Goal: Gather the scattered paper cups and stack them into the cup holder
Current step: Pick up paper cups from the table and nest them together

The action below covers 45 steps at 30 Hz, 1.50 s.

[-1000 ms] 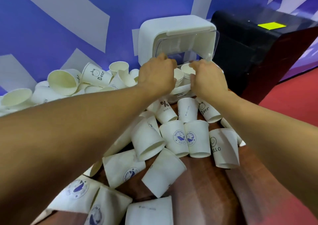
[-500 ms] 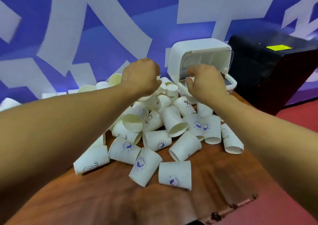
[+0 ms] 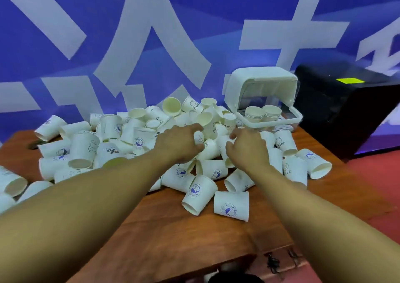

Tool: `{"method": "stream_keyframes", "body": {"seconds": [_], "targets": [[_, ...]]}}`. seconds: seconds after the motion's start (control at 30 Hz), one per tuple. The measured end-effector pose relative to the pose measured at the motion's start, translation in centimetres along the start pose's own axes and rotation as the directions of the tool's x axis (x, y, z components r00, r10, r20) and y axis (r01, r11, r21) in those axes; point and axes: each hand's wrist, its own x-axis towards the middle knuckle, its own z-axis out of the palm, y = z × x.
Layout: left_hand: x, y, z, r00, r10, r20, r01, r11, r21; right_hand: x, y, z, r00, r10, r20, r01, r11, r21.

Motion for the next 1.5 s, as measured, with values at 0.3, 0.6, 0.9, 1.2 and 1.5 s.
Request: {"method": "stream_keyframes", "body": {"seconds": [0.3, 0.6, 0.9, 1.2, 1.5], "targets": [[-0.3, 0.8, 2.5, 0.996, -0.036, 0.078, 0.039, 0.999, -0.034, -2.0, 1.8, 2.2, 0.945, 0.278, 0.172, -0.315, 0.915, 0.253], [-0.4, 1.2, 2.5, 0.995, -0.069, -0.078, 0.061, 0.993, -0.1, -1.4, 1.6, 2.7, 0.911, 0.385, 0.145, -0.402, 0.756, 0.517], [0.5, 1.2, 2.5, 0.894, -0.029, -0.447, -0.052, 0.984, -0.168, 0.3, 1.7, 1.3, 0.957, 0.257, -0.136, -0.178, 0.888, 0.423], [6.1, 4.7, 1.4, 0.826, 0.07, -0.559, -0.237, 0.944, -0.231, 6.1, 5.3, -3.2, 0.924, 0.167, -0.345, -0.08, 0.964, 0.254], [13.9, 10.0, 1.9, 0.785, 0.212, -0.582, -0.398, 0.893, -0.211, 12.7, 9.3, -4.5, 0.904, 0.073, -0.421, -0.053, 0.997, 0.06]]}}
